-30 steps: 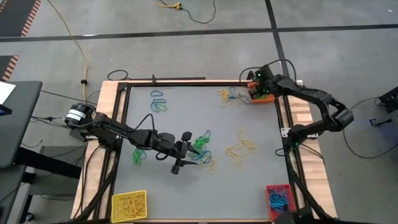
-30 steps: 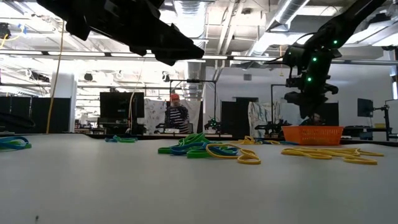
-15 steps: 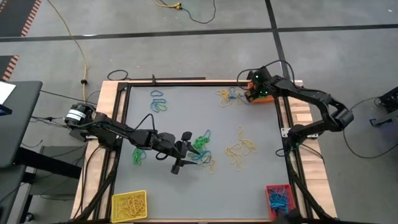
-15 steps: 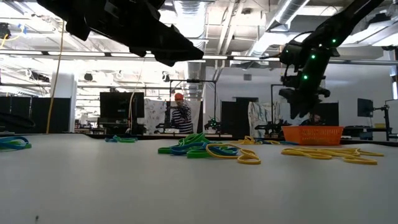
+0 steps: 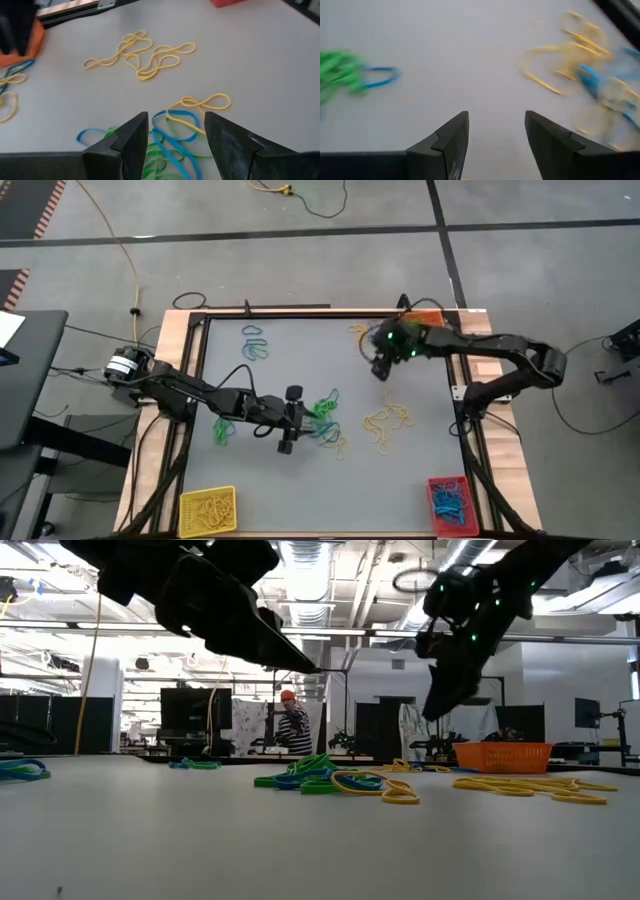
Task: Sort rubber bands into baskets
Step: Put the green rubber band into the orange bin
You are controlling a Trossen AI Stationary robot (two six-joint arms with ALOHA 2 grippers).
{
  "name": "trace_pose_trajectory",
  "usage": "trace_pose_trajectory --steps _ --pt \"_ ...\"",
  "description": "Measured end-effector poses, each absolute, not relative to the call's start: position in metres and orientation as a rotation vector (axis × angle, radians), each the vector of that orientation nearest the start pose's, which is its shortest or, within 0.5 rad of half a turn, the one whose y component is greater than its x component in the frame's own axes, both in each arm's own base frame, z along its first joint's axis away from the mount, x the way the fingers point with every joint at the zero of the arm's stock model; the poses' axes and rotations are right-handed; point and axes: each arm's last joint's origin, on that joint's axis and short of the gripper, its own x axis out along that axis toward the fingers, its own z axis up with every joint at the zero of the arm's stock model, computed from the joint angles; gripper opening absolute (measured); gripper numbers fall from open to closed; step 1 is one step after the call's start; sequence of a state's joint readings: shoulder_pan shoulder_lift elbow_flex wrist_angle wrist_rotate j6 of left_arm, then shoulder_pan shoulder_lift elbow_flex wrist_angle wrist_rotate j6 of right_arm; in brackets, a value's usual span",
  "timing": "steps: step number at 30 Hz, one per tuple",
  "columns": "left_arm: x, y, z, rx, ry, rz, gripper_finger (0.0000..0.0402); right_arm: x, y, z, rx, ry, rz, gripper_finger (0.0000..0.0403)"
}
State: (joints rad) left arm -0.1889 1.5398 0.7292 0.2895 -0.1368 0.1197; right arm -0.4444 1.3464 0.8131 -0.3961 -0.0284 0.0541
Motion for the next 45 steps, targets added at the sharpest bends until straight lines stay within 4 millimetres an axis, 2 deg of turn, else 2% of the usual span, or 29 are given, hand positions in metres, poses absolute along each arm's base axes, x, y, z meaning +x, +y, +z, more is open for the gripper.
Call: trace_pose_trajectory --steps 4,10,14,17,22,31,36,40,45 --pt "0.303 -0.050 0.182 0.203 0.530 -0.042 0.0185 0.255 -0.076 0.210 0.172 0.815 -0.265 0.0221" --pt "0.304 -0.041 0.182 0.145 0.533 0.003 0.0185 0.271 -0.030 0.201 0.048 0.643 -0.083 0.0221" --pt "0.304 -0.038 0.181 0.116 0.550 0.022 0.0185 0.284 -0.009 0.189 0.018 0.564 -0.006 0.0221" --pt "0.305 -0.035 0.178 0.094 0.561 0.037 0.0185 0.294 0.005 0.174 0.002 0.554 0.043 0.0221" --pt "0.308 -0.033 0.161 0.076 0.624 0.049 0.0185 0.313 0.023 0.151 -0.020 0.518 0.099 0.0221" --pt "0.316 -0.034 0.131 0.060 0.689 0.056 0.0185 0.341 0.023 0.126 -0.026 0.572 0.069 0.0221" --pt "0.316 -0.034 0.130 0.059 0.694 0.065 0.0185 0.351 0.014 0.118 -0.022 0.587 0.038 0.0216" --pt "0.316 -0.034 0.130 0.060 0.692 0.065 0.0185 0.351 0.009 0.117 -0.017 0.593 0.020 0.0208" --pt "0.315 -0.034 0.130 0.067 0.696 0.065 0.0185 0.350 0.006 0.116 -0.015 0.619 0.015 0.0175"
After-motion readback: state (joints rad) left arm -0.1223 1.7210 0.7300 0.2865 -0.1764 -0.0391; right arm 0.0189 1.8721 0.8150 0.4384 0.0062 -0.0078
